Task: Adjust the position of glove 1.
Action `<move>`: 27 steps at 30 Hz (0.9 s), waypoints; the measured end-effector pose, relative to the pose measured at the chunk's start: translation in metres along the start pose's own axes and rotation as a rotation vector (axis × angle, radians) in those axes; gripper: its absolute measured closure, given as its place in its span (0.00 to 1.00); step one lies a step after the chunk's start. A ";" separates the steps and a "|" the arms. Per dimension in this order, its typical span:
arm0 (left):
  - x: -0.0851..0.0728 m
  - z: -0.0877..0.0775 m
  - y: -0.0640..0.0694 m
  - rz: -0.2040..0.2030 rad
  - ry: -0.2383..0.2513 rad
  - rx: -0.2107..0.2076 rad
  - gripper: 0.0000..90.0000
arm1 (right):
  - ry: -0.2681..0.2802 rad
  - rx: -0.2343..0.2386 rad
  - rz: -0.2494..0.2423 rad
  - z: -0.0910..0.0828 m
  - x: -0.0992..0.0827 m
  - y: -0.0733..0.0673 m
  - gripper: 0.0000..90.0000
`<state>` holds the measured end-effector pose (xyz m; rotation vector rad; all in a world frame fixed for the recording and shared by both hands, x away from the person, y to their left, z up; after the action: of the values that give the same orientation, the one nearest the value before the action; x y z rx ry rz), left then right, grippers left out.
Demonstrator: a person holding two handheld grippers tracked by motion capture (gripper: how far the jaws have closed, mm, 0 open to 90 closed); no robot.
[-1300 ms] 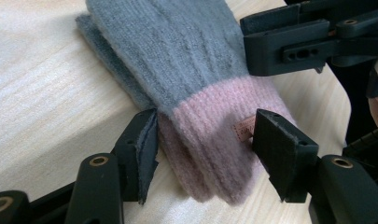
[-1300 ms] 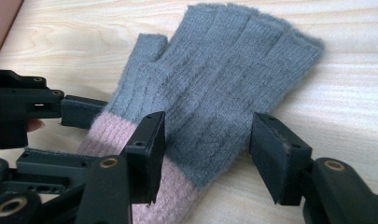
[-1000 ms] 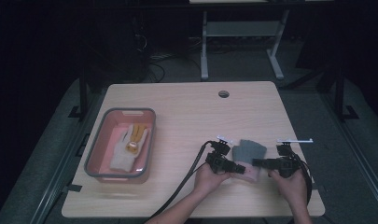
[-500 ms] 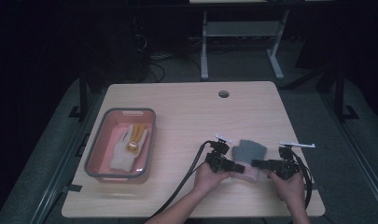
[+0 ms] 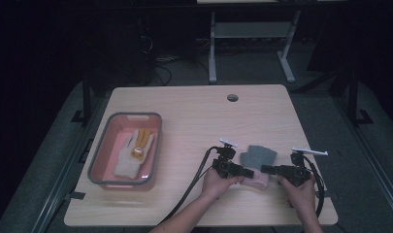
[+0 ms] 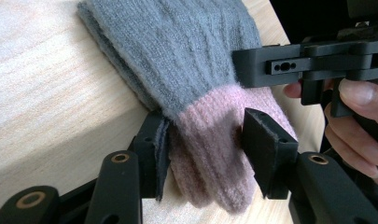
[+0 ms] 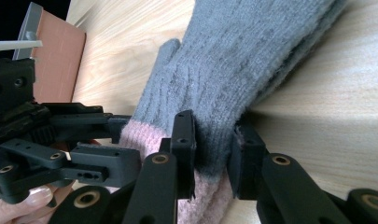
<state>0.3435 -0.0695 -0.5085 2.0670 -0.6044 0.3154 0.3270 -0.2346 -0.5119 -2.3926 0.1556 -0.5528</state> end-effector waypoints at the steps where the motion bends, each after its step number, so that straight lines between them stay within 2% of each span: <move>1: 0.000 0.000 0.000 0.000 0.003 -0.006 0.61 | 0.001 -0.002 -0.005 0.000 0.000 0.000 0.83; 7: 0.001 -0.002 0.001 0.001 0.005 -0.032 0.65 | 0.001 0.014 -0.019 -0.001 0.000 -0.004 0.84; 15: 0.000 -0.005 0.000 -0.022 0.022 -0.064 0.69 | 0.018 0.028 -0.028 -0.003 0.001 -0.009 0.85; 20: 0.000 -0.008 0.000 -0.008 0.016 -0.062 0.71 | 0.017 0.037 -0.029 -0.003 0.000 -0.013 0.85; 23: -0.001 -0.011 0.000 -0.014 0.016 -0.067 0.72 | 0.021 0.044 -0.038 -0.003 0.000 -0.016 0.85; 27: -0.001 -0.020 0.003 -0.002 0.037 -0.077 0.72 | 0.028 0.045 -0.055 -0.005 0.000 -0.024 0.85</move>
<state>0.3416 -0.0531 -0.4961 1.9840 -0.5837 0.3239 0.3242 -0.2192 -0.4927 -2.3523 0.0896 -0.6095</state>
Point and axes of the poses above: each handheld gripper's, and its own axes: z roughly forward along the jaws, x roughly out of its top, y roughly to its right, the point moved 6 cm from there along z, roughly forward along the jaws, and after that the axes turned 7 degrees about -x, right-handed, at the moved point
